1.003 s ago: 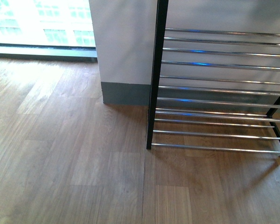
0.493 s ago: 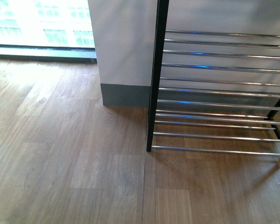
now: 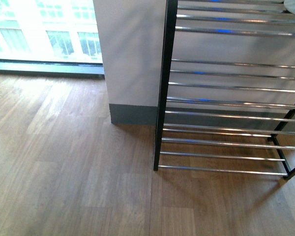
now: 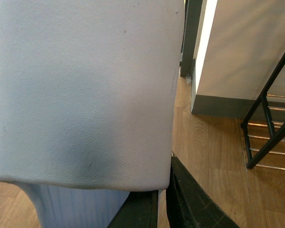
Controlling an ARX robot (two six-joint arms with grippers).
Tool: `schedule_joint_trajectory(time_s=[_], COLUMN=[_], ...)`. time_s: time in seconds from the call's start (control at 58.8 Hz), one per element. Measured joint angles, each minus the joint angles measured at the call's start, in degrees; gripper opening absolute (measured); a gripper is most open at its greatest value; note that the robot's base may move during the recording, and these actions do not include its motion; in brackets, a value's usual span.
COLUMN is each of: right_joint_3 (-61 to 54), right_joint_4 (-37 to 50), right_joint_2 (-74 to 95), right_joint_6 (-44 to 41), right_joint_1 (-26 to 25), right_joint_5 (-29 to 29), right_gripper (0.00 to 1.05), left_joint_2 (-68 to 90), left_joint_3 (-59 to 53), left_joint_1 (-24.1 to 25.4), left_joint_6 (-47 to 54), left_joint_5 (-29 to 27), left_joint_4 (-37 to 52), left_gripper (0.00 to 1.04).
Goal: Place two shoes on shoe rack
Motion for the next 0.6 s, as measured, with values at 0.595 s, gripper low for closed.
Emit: schedule_joint_trajectory(time_s=[0.595], right_joint_3=[1.0], right_joint_4=[4.5], right_joint_2=[-3.9], right_joint_6=[9.8], right_joint_1=[3.8], right_joint_5=[-3.2], right_gripper=[0.01], left_joint_2=[0.0], left_joint_3=[0.0], left_joint_1=[0.0], left_joint_6=[0.0], left_joint_5=[0.0], left_joint_4=[0.0], left_gripper=[0.02])
